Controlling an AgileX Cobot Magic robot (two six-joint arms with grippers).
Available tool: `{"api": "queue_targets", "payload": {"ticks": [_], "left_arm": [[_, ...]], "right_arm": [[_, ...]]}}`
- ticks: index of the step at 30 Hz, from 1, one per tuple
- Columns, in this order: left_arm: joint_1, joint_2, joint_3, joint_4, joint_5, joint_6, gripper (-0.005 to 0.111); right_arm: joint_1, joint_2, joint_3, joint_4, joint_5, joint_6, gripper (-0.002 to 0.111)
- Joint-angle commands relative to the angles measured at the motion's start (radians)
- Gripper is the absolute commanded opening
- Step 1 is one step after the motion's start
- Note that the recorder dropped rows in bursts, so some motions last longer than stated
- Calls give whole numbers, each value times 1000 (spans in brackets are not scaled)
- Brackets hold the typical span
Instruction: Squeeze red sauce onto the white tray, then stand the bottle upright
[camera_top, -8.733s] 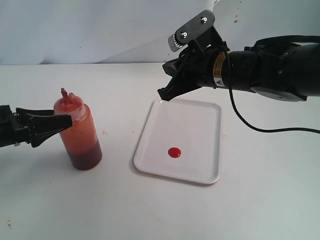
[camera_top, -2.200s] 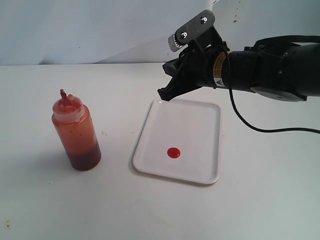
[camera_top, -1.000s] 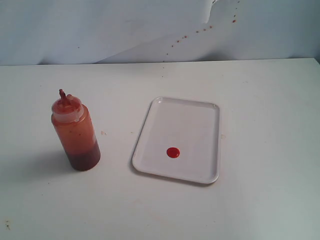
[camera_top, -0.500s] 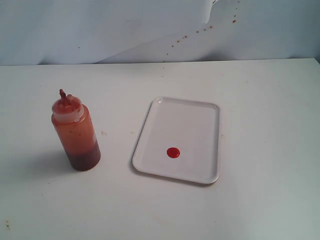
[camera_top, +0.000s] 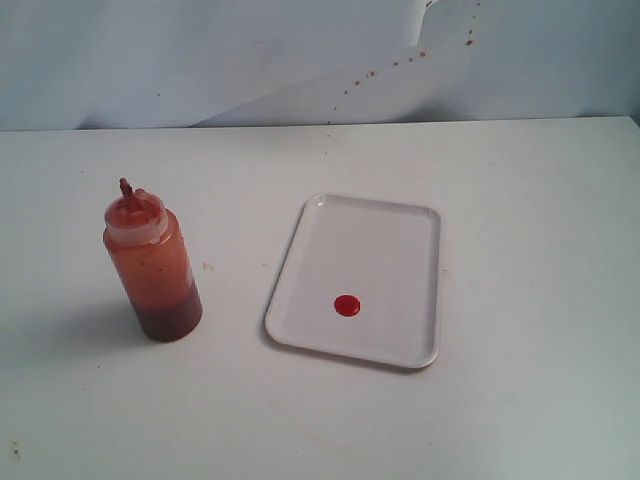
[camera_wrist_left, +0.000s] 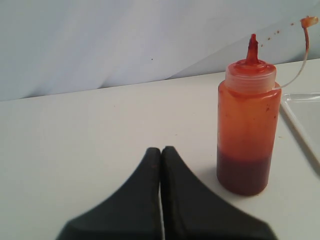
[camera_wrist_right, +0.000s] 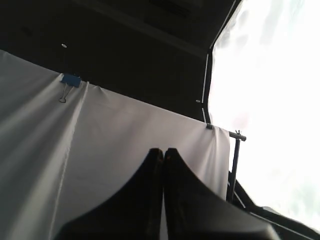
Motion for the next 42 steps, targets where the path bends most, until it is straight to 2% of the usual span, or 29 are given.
{"api": "queue_targets", "payload": {"ticks": [1, 7, 16, 42], "left_arm": [[3, -4, 5, 0, -13, 3, 0], [3, -4, 5, 0, -13, 3, 0], [3, -4, 5, 0, -13, 3, 0], [3, -4, 5, 0, -13, 3, 0]], "right_arm": [[-5, -56, -6, 3, 9, -2, 0], [5, -142, -6, 2, 9, -2, 0], [137, -228, -6, 2, 3, -2, 0], [145, -301, -6, 2, 5, -2, 0]]}}
